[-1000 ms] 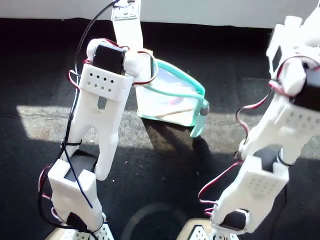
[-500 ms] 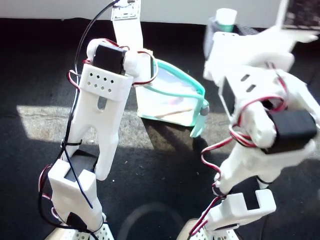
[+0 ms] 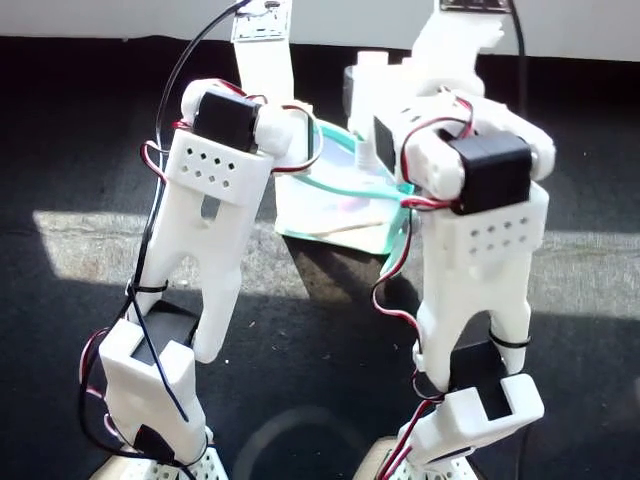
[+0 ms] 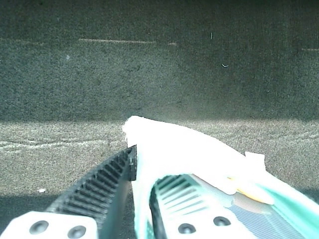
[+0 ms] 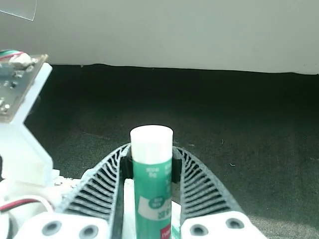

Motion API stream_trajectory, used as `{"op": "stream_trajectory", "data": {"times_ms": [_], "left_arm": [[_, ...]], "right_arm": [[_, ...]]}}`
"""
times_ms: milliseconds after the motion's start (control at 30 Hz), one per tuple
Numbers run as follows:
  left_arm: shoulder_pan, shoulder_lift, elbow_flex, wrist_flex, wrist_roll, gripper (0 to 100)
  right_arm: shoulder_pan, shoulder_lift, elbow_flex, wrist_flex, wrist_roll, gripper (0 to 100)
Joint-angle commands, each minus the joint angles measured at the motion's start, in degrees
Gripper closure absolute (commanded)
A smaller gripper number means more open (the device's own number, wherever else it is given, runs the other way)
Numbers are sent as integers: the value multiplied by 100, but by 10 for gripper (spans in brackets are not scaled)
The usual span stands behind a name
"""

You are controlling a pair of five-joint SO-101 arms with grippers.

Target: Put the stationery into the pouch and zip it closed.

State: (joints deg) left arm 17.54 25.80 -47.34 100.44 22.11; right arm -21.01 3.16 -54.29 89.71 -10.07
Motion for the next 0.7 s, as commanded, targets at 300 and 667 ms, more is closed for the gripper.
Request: {"op": "stream_trajectory", "data": {"times_ms": [300,667], "left_arm": [[48,145,154,35,-44,990],[-224,145,154,35,-53,990]], "right_arm": [[338,-549,57,-163,484,993],[1754,-1745,303,1130,1213,993]]}}
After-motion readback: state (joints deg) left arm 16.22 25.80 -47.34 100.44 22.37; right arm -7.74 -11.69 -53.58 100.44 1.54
